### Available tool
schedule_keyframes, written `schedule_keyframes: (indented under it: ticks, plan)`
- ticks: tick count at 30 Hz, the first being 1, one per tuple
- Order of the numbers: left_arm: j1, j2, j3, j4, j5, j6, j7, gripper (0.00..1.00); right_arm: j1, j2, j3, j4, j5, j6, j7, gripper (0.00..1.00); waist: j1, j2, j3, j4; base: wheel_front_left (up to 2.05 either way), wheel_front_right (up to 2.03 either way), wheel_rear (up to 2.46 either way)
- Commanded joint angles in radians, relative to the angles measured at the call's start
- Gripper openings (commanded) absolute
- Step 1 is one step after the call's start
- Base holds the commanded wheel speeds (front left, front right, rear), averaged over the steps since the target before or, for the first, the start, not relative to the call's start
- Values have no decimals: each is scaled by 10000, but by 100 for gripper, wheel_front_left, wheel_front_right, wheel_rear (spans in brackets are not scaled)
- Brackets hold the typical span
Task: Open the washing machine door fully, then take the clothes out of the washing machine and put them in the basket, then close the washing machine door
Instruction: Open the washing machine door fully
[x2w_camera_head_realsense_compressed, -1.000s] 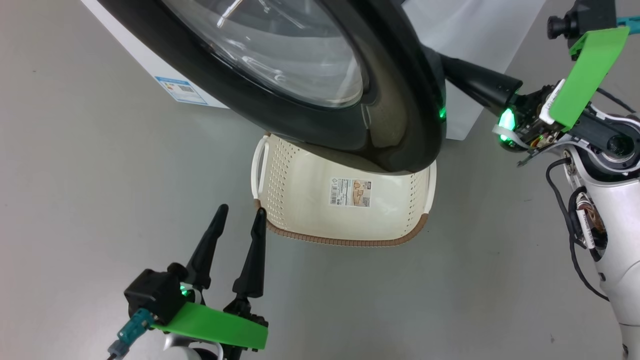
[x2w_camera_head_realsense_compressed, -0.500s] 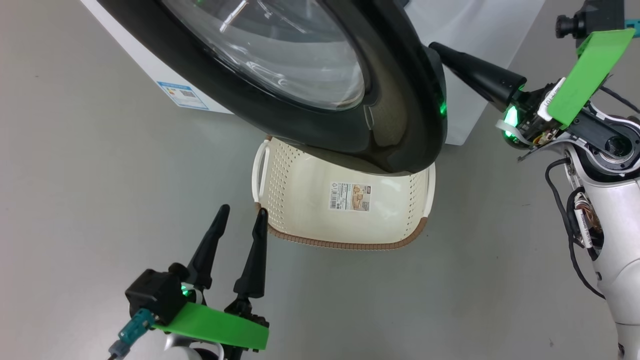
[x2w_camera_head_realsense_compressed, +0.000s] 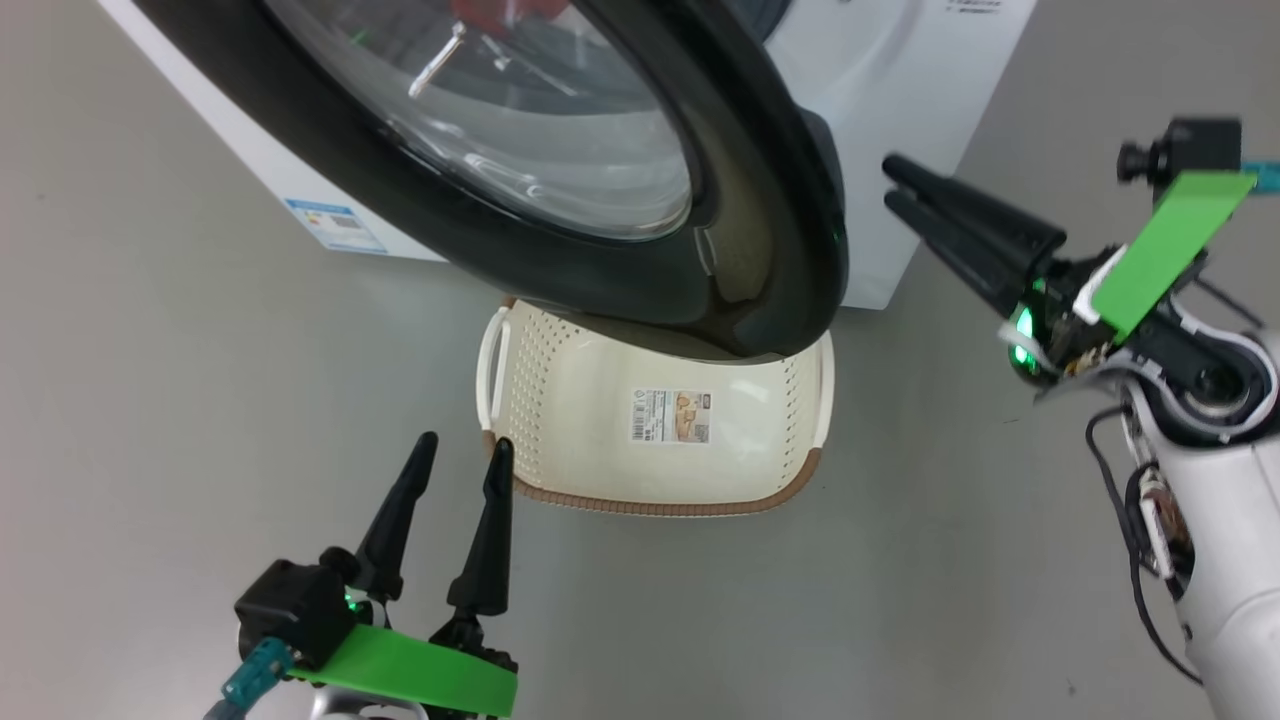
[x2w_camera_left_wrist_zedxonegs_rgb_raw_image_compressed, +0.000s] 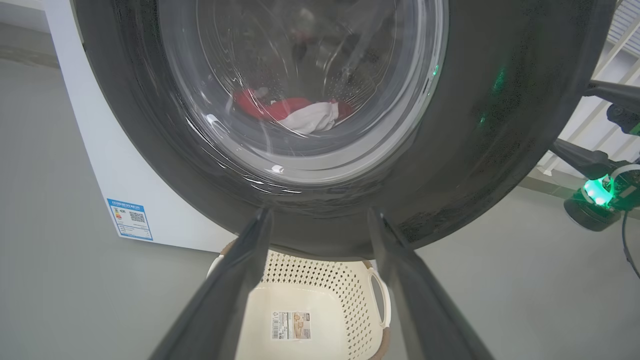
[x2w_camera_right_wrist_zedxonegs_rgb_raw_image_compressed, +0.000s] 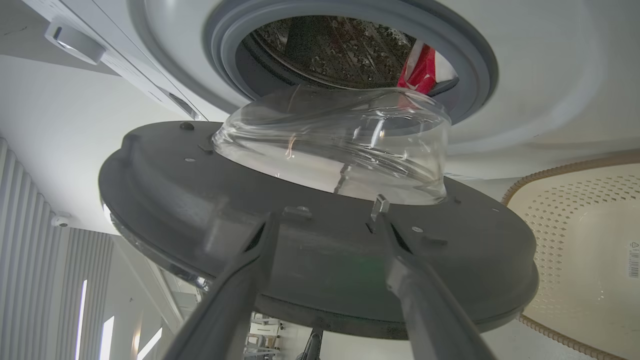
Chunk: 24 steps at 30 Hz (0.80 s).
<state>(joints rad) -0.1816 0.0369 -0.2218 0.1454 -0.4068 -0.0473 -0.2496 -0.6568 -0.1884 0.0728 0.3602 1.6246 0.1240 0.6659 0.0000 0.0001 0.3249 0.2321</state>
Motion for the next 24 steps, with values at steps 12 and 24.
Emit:
schedule_keyframes:
  ticks: [12, 24]
  plan:
    - [354, 133, 855, -84, 273, -268, -122, 100, 1764, 27, 0, -615, -699, 67, -626, 100, 0, -1, -381, -636, 0, 0, 0]
    - [437, 133, 1330, 30, 487, -459, -122, 100, 3296, -105, 179, -938, -1122, 67, -1555, 100, 0, -1, -497, -1296, 0, 0, 0]
